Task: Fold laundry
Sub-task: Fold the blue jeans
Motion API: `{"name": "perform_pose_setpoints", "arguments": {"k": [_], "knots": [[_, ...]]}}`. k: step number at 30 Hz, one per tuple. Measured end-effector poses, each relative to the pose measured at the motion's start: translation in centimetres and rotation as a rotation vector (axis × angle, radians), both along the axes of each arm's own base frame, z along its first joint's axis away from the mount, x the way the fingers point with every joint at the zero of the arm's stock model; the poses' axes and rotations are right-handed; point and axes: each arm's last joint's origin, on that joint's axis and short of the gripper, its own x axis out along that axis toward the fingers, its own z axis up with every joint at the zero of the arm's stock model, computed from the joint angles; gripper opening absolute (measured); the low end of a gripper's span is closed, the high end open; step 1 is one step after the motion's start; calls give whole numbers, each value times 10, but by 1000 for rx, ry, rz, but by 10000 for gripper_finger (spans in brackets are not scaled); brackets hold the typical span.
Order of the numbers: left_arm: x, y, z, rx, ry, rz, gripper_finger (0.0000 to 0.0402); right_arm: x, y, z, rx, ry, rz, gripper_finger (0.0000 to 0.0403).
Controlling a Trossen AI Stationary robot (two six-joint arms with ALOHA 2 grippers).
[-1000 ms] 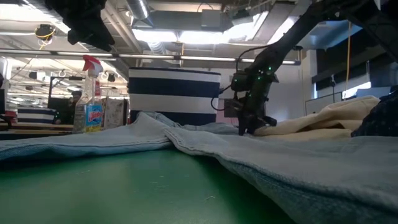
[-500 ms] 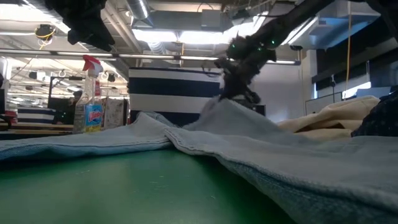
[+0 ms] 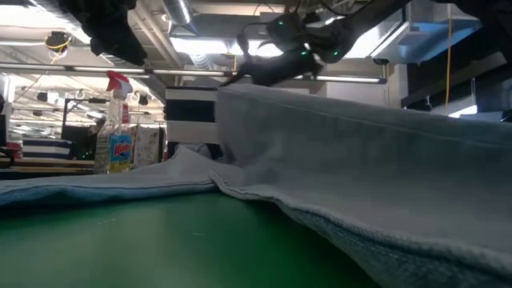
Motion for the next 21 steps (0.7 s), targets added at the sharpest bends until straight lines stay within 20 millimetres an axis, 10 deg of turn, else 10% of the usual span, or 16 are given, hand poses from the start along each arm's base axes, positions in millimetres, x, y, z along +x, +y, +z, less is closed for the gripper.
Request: {"name": "perform_pose_setpoints", "arguments": {"k": [13, 21], "knots": [[1, 0, 0, 54, 30, -67, 158, 106, 28, -37, -28, -178, -163, 31], [0, -1, 0, 58, 43, -76, 158, 130, 26, -58, -62, -168, -210, 106]]}}
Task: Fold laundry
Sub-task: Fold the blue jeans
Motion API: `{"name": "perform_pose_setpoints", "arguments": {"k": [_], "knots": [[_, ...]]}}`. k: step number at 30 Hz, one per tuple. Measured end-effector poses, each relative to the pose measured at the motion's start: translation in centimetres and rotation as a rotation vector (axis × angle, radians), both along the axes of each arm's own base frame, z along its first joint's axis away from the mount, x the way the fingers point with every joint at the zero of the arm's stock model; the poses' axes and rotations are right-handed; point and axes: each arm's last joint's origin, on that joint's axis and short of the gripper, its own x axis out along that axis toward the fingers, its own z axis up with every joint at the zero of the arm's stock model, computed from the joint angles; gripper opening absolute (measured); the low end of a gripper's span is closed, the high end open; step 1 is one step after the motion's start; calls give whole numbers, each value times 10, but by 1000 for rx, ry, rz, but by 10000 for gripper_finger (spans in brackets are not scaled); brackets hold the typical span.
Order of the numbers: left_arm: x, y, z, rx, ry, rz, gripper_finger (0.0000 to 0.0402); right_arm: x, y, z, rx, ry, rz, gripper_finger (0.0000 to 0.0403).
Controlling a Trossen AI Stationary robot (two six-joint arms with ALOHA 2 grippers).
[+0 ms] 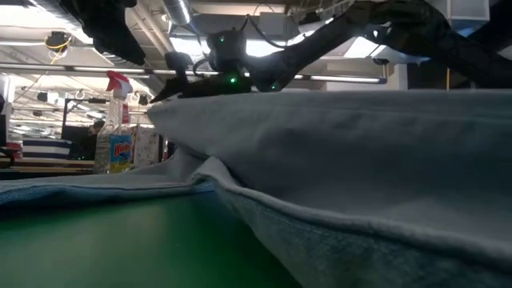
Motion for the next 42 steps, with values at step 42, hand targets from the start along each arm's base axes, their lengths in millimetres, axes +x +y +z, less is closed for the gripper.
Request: {"name": "perform_pose_setpoints", "arguments": {"k": [42], "knots": [[7, -65, -5, -535, -38, -233, 158, -237, 432, 41, -313, 1298, 737, 227]]}}
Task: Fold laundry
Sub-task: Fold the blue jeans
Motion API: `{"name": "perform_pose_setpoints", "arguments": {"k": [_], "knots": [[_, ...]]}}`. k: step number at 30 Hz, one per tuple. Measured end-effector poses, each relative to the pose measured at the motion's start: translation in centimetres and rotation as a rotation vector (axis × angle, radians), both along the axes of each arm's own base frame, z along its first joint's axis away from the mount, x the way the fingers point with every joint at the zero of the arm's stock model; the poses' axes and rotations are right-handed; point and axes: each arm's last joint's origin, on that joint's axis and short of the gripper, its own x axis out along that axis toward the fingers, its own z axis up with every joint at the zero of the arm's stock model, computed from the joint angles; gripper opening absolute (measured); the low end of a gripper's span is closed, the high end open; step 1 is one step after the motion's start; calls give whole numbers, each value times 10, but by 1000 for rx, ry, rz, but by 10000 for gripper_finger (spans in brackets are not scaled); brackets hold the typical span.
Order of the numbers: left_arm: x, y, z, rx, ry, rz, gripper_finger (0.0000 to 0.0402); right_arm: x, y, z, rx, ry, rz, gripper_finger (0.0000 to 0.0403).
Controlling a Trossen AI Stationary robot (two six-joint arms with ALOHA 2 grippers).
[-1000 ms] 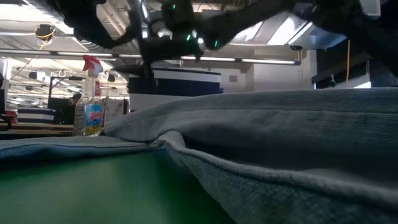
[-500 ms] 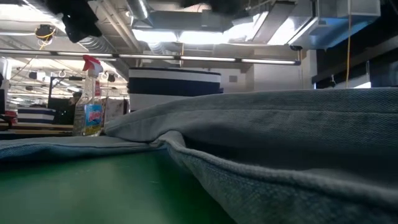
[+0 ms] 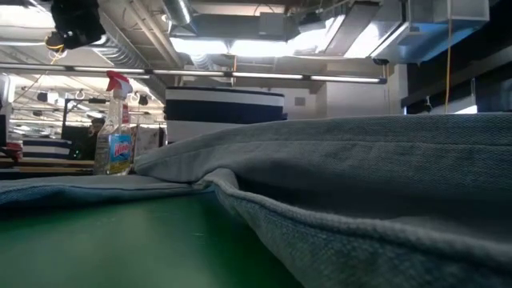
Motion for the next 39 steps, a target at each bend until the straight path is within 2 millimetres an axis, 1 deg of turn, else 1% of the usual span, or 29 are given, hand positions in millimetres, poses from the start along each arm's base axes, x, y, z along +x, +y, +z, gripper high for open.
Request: {"name": "perform_pose_setpoints", "arguments": {"k": [3, 8, 12, 14, 15, 17, 20, 21, 22, 25, 28, 31, 34, 37, 39], "knots": [[-1, -3, 0, -33, 6, 12, 158, -2, 9, -20, -25, 55, -1, 227], [-2, -6, 0, -39, 5, 16, 158, 5, 7, -47, -74, 131, -31, 227], [-2, -6, 0, -41, 5, 17, 158, 11, 5, -56, -41, 180, -40, 220], [-2, -6, 0, -41, 5, 17, 158, 14, 2, -60, -15, 218, -50, 200], [-2, -6, 0, -42, 5, 16, 158, 15, 3, -62, -1, 225, -48, 184], [-2, -6, 0, -49, 7, 6, 158, 19, 3, -62, 32, 217, -64, 137], [-2, -7, 0, -63, 14, -33, 158, 18, 0, -47, 88, 223, -115, 40], [-2, -8, 0, -67, 15, -53, 158, 17, 0, -40, 116, 214, -130, 21], [-2, -8, 0, -74, 17, -69, 158, 19, -1, -33, 146, 203, -156, 14], [-3, -10, 0, -108, 27, -114, 158, 29, -5, -8, 308, 135, -228, 22], [-3, -11, 0, -129, 33, -156, 158, 45, -12, 23, 458, 17, -318, 9], [-3, -12, 0, -130, 32, -214, 158, 67, -19, 53, 581, -154, -382, 7], [-4, -13, 1, -130, 30, -253, 158, 89, -29, 80, 677, -383, -434, 12], [-4, -13, 1, -123, 27, -278, 158, 109, -42, 97, 718, -626, -471, 5], [-4, -13, 1, -116, 24, -286, 158, 123, -50, 95, 715, -724, -499, 5]]}}
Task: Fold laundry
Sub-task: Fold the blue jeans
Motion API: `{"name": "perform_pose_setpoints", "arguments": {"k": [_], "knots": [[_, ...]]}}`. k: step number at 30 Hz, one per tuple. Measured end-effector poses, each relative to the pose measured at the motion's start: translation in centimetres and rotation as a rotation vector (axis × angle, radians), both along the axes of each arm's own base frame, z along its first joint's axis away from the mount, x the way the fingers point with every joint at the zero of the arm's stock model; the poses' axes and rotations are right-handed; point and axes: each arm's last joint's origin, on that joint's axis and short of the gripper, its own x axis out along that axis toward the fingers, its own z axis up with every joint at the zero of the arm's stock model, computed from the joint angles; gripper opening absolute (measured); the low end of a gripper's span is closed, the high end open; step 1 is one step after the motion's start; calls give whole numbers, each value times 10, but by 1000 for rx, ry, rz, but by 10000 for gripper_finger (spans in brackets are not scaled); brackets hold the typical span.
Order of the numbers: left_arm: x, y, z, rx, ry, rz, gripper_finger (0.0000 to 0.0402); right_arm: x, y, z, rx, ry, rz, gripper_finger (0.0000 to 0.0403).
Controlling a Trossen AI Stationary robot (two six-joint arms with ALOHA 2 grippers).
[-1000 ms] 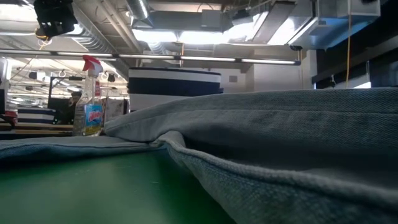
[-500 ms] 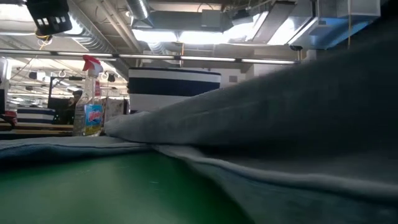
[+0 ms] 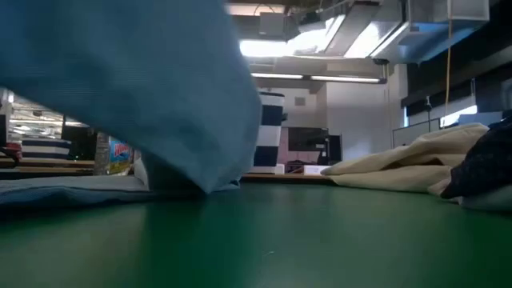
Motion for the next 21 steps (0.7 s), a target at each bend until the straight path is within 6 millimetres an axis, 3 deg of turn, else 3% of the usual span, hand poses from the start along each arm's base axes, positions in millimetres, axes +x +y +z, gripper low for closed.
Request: {"name": "perform_pose_setpoints", "arguments": {"k": [9, 14, 21], "knots": [[-1, 0, 0, 3, -6, -17, 158, 60, -3, -59, 50, -240, -101, 3], [-11, 1, 12, -85, -27, -19, 158, 69, 8, -82, 99, -313, -77, 4], [-26, -2, 55, -176, -151, -53, 158, 66, 18, -90, 34, -314, 9, 5]]}}
